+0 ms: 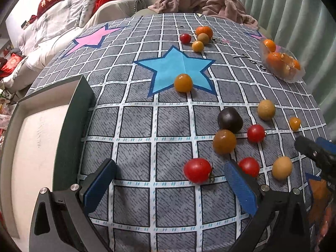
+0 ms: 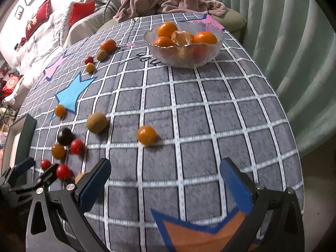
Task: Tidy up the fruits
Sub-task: 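Move both tools over the scattered cherry tomatoes on the tablecloth, then grasp a red cherry tomato with the left tool while the right tool grasps an orange one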
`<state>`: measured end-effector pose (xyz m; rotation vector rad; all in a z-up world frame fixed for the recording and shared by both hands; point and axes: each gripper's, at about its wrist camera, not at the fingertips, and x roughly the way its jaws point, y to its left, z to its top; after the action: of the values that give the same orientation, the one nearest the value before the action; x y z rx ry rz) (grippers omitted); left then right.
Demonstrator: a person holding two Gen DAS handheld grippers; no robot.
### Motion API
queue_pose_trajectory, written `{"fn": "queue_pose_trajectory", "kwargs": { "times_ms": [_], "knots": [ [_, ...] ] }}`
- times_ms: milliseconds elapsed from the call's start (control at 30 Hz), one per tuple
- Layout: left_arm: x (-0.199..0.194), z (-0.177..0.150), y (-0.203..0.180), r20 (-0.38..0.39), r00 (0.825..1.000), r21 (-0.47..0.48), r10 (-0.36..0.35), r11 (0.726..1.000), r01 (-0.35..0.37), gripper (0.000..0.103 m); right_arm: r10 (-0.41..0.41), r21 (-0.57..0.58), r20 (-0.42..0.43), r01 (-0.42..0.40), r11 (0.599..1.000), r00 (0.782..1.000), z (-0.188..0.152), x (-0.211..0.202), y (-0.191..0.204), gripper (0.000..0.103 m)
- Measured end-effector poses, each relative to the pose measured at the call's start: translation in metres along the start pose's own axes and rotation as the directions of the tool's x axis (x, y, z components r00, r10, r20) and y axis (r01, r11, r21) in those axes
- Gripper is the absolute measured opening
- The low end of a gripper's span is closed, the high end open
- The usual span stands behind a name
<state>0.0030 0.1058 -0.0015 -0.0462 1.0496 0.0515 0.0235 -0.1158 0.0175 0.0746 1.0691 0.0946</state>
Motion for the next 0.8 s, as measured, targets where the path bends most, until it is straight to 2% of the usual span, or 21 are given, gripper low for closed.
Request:
{"fn": "queue_pose_trajectory", "kwargs": {
  "times_ms": [100,200,267,300,333,367,400,433,467,500,533,600,800],
  "knots": [
    [0.0,0.001,0.0,-0.01,1.0,0.004,0.0,1.0,0.0,0.103,-0.001,-0.025,0.007,0.001,1.0,1.0,0.005,0.006,0.008,0.102],
    [0.001,0.003,-0.001,-0.022,1.0,0.001,0.003,1.0,-0.003,0.103,0.001,-0.074,0.018,0.001,0.997,1.0,0.006,0.009,0.02,0.097],
    [-0.001,0.003,-0.002,-0.019,1.0,0.008,-0.007,1.0,0.007,0.099,-0.007,-0.117,0.027,0.01,0.993,1.0,0.005,0.009,0.029,0.086],
    [-0.002,0.002,-0.003,-0.013,1.0,0.015,-0.01,1.0,0.01,0.092,-0.011,-0.134,0.034,0.015,0.991,0.999,0.004,0.008,0.031,0.082],
    [-0.005,0.001,-0.005,-0.005,1.0,0.024,-0.015,1.0,0.015,0.087,-0.023,-0.153,0.043,0.029,0.988,0.999,0.003,0.008,0.035,0.07],
    [-0.008,0.0,-0.007,0.0,1.0,0.035,-0.021,0.999,0.021,0.075,-0.029,-0.173,0.055,0.038,0.984,0.998,0.003,0.007,0.038,0.057],
    [-0.01,0.0,-0.01,0.003,1.0,0.047,-0.031,0.998,0.031,0.063,-0.017,-0.178,0.057,0.027,0.984,0.998,0.002,0.006,0.039,0.05],
    [-0.012,-0.001,-0.013,0.003,0.999,0.057,-0.04,0.998,0.04,0.058,-0.015,-0.181,0.059,0.026,0.983,0.998,0.002,0.004,0.039,0.037],
    [-0.014,-0.001,-0.015,0.004,0.999,0.065,-0.049,0.997,0.049,0.045,-0.013,-0.178,0.063,0.024,0.984,0.998,0.001,0.002,0.037,0.029],
    [-0.015,-0.002,-0.017,0.005,0.999,0.071,-0.054,0.996,0.054,0.031,0.004,-0.17,0.065,0.007,0.985,0.998,0.001,0.0,0.035,0.025],
    [-0.017,-0.002,-0.018,0.007,0.998,0.078,-0.056,0.995,0.055,0.025,0.039,-0.15,0.061,-0.03,0.988,0.997,0.0,-0.004,0.03,0.02],
    [-0.018,-0.004,-0.018,0.008,0.998,0.076,-0.066,0.995,0.066,0.024,0.097,-0.121,0.054,-0.09,0.989,0.994,-0.004,-0.011,0.024,0.019],
    [-0.032,-0.012,-0.012,0.004,0.99,0.05,-0.141,0.989,0.141,0.024,0.159,-0.102,0.048,-0.153,0.983,0.986,-0.021,-0.03,0.018,0.019]
  ]
}}
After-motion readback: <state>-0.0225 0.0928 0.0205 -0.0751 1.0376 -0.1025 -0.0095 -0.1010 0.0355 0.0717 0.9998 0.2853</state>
